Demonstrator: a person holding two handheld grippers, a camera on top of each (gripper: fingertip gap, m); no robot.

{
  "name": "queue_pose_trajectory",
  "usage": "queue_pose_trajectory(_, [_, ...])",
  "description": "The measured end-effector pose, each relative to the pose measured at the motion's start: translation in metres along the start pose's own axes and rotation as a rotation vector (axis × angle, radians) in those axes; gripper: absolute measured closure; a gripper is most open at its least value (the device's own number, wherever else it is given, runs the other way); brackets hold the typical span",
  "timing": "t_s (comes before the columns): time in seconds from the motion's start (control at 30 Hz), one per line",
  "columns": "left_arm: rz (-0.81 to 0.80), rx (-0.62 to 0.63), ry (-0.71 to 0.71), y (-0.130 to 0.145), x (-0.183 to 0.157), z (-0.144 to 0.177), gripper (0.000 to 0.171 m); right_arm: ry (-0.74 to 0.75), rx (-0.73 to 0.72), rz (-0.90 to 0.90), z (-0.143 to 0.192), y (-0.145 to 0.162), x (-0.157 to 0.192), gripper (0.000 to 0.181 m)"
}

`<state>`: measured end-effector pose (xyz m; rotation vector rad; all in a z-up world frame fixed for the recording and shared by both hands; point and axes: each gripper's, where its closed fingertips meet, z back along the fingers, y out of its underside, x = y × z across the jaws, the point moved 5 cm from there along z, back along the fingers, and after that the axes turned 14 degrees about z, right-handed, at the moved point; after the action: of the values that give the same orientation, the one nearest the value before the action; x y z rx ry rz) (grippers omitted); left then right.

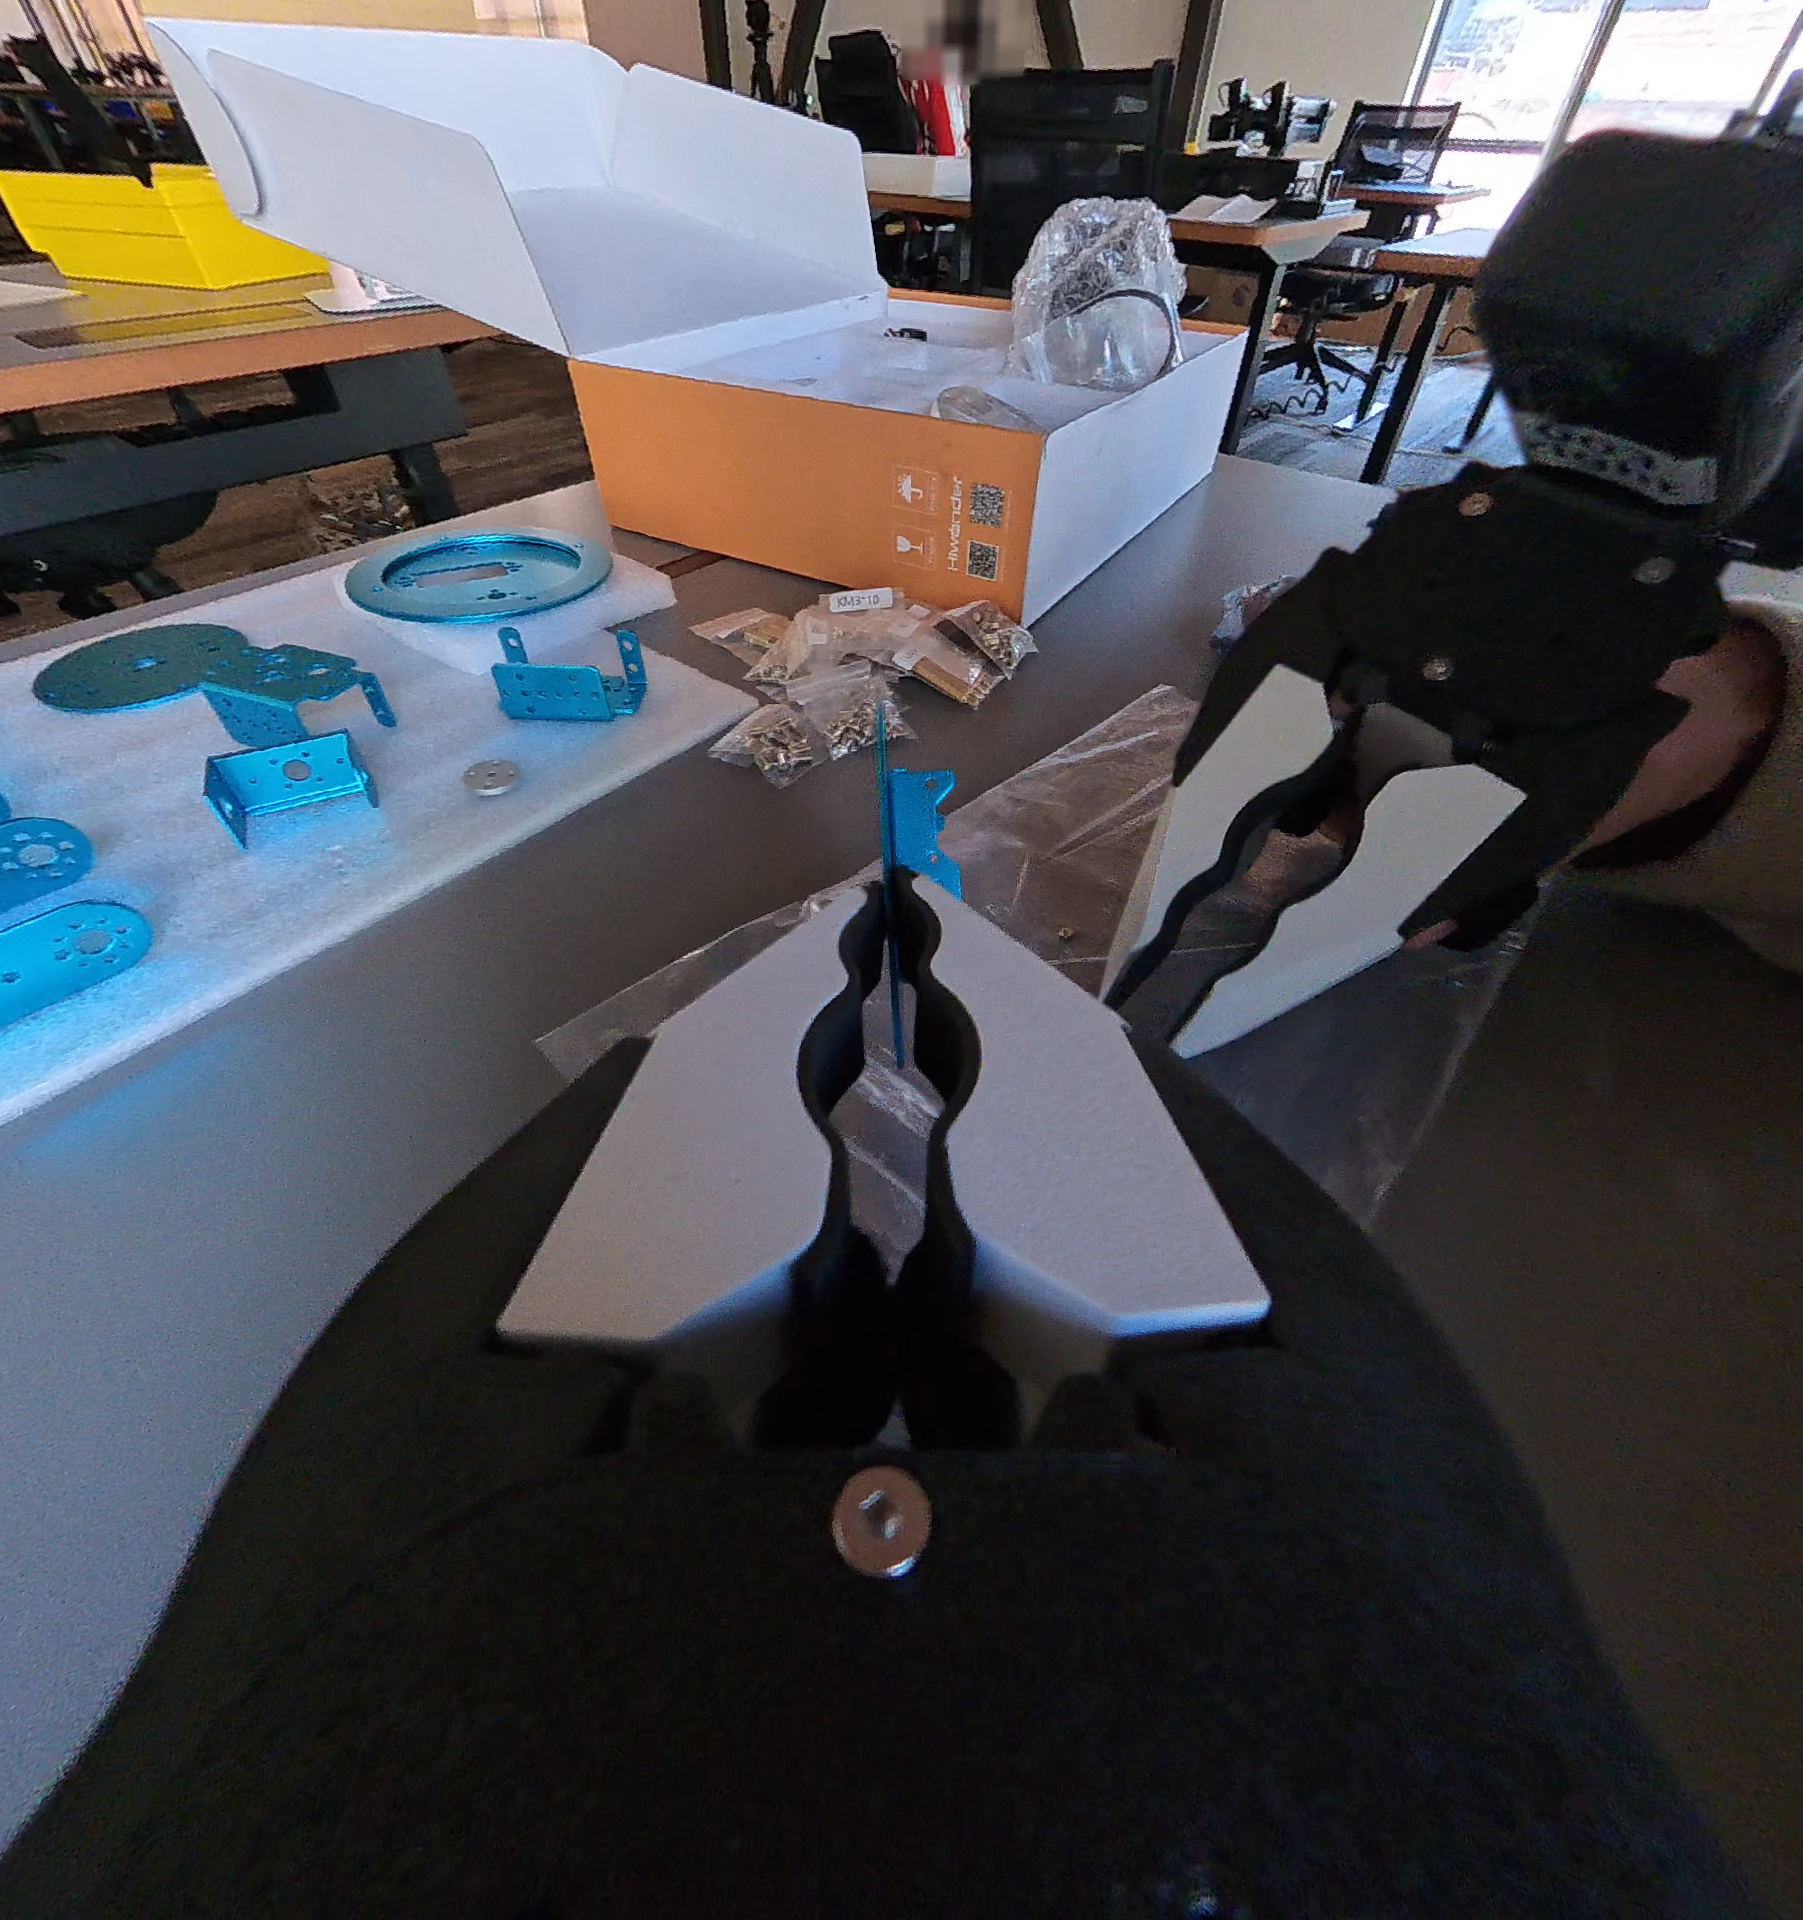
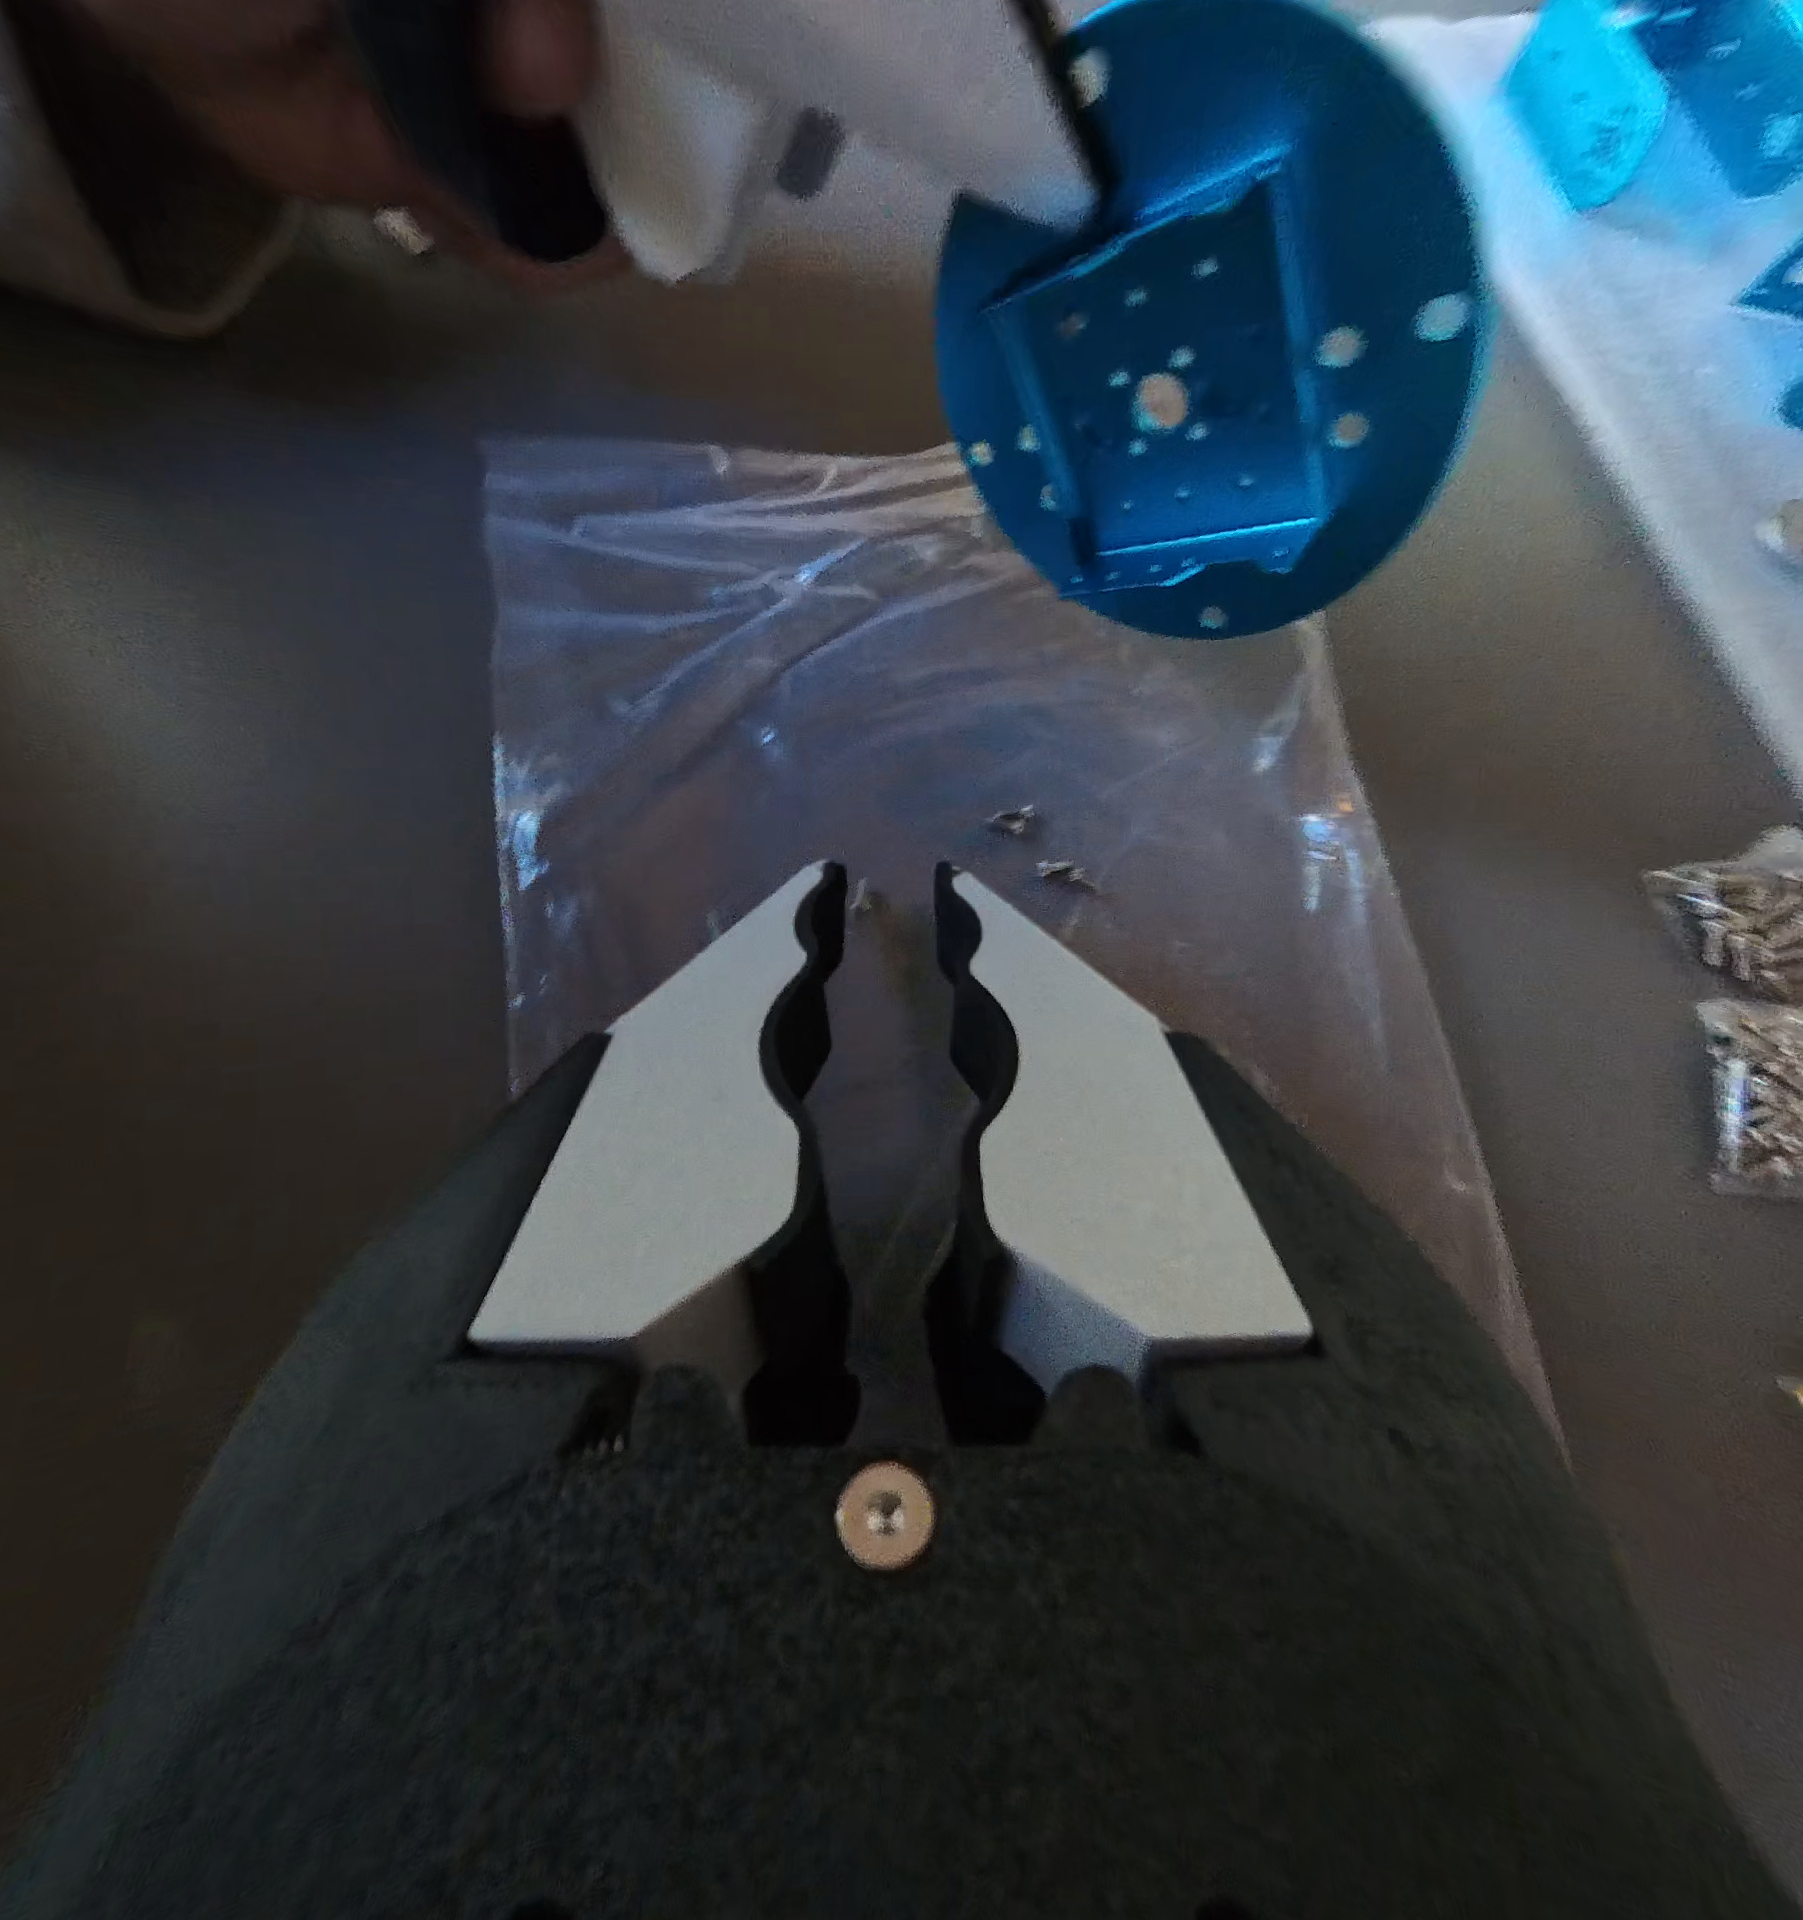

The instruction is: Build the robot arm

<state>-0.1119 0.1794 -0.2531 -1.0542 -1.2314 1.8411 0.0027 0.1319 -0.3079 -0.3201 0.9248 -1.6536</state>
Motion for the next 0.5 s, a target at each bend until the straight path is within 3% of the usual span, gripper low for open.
queue_pose_trajectory(0.13, [0.014, 0.008, 0.015, 0.0018, -0.0022, -0.0006, 0.171, -0.063, 0.021, 0.033, 0.003, 0.005, 0.0014, 0.166])
queue_pose_trajectory(0.5, [0.068, 0.003, 0.011, 0.0001, 0.0041, 0.0003, 0.171, -0.004, 0.033, 0.027, -0.0014, 0.0029, 0.0082, 0.173])
